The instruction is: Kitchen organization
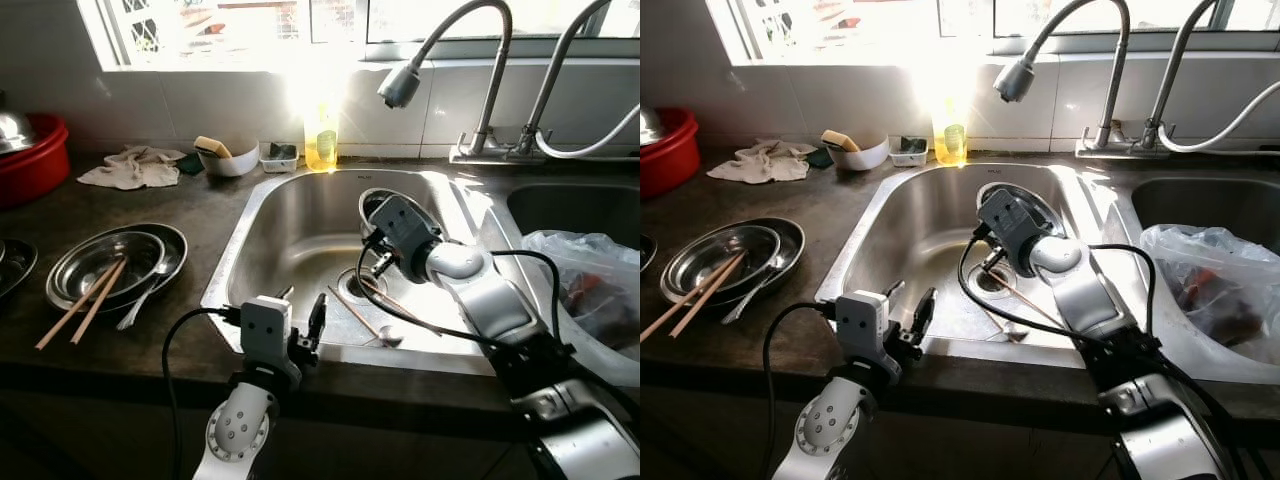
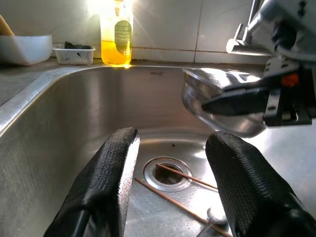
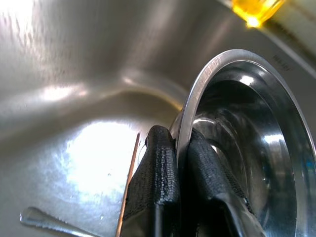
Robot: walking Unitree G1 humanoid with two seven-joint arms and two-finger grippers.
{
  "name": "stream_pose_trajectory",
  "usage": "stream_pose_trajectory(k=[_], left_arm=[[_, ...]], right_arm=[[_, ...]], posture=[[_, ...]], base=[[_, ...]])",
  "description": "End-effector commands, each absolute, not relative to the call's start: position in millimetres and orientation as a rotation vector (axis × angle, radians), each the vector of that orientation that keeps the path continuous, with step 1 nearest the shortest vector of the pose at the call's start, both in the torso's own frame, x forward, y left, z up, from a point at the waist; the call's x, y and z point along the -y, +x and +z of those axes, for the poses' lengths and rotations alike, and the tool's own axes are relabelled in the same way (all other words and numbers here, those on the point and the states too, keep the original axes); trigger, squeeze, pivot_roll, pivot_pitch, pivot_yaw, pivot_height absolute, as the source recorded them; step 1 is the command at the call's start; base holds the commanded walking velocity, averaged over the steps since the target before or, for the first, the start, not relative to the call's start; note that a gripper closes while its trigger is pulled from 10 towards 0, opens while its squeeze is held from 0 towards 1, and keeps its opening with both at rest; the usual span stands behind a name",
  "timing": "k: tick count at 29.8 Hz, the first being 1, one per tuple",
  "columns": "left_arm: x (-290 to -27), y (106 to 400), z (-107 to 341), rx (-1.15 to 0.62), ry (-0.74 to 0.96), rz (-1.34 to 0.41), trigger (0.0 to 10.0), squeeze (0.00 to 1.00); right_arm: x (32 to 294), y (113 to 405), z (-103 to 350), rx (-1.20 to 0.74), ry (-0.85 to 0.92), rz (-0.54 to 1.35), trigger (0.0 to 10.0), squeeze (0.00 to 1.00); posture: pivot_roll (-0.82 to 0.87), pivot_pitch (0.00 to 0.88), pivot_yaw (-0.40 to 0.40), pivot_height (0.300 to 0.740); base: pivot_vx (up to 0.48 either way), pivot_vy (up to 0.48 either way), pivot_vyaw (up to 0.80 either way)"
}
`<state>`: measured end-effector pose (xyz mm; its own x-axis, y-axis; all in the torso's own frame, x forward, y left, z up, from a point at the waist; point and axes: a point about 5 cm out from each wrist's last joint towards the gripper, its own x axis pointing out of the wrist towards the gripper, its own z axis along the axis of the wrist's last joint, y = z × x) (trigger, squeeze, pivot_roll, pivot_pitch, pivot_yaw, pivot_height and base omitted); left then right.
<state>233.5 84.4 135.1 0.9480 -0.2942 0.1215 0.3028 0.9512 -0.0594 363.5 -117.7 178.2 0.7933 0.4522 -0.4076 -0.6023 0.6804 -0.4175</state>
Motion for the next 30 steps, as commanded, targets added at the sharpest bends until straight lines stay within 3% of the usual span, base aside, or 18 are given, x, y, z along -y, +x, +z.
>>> stream_pose_trajectory(k=[1,13,14,15,16,30], left_arm=[[-85,231,134,0.101,-0.090,-0.289,10.0,0.00],[-87,223,133,0.084,-0.050,-0.306,10.0,0.00],[-87,223,133,0.085,-0.045,-0.307,10.0,0.00],[-87,223,133,0.085,-0.045,-0.307,10.0,0.00],[-87,224,133,0.086,-0.039,-0.306,10.0,0.00],[-89,228,131,0.051,-0.076,-0.298,10.0,0.00]], right_arm=[[113,366,175,-0.289,-0.593,0.624,10.0,0.00],[118,368,142,-0.408,-0.649,0.611,10.0,0.00],[118,368,139,-0.417,-0.652,0.611,10.0,0.39],[118,368,139,-0.417,-0.652,0.611,10.0,0.39],[118,368,136,-0.425,-0.652,0.618,10.0,1.00],[126,366,138,-0.346,-0.597,0.534,10.0,1.00]], posture=[[0.05,0.062,-0.015,0.740],[0.06,0.072,-0.017,0.740],[0.06,0.071,-0.014,0.740],[0.06,0.071,-0.014,0.740],[0.06,0.067,-0.015,0.740],[0.05,0.059,-0.001,0.740]], base=[[0.000,0.000,0.00],[0.000,0.000,0.00],[0.000,0.000,0.00],[0.000,0.000,0.00],[0.000,0.000,0.00],[0.000,0.000,0.00]])
